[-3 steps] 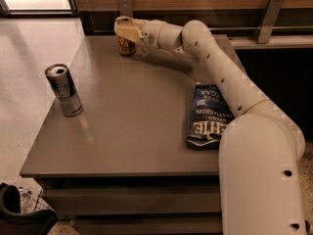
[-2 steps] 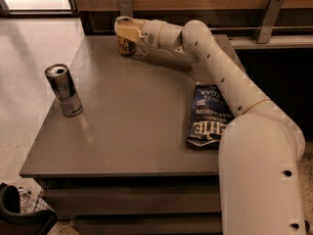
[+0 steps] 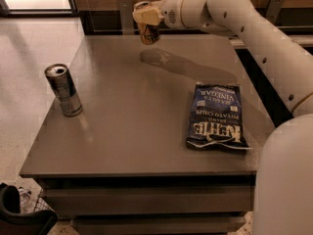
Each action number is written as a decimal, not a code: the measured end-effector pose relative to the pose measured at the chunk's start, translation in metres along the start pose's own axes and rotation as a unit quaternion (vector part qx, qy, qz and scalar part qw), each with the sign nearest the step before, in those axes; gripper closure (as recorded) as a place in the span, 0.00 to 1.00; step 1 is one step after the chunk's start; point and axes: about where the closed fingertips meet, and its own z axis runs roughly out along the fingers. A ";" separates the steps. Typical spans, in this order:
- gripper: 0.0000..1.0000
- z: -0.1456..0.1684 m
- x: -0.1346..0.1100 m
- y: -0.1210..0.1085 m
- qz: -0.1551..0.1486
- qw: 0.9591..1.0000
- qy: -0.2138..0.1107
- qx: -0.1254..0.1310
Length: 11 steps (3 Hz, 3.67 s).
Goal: Knock orange can over
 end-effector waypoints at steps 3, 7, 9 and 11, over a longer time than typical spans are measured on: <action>1.00 -0.035 -0.018 0.003 -0.056 0.984 0.167 0.013; 1.00 0.028 0.065 0.023 -0.095 0.930 0.352 -0.048; 1.00 0.092 0.104 0.045 -0.091 0.939 0.309 -0.120; 0.61 0.104 0.110 0.053 -0.087 0.940 0.302 -0.132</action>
Offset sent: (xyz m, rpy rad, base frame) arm -0.0261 -0.0338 0.0399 -0.4475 0.1453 -0.0031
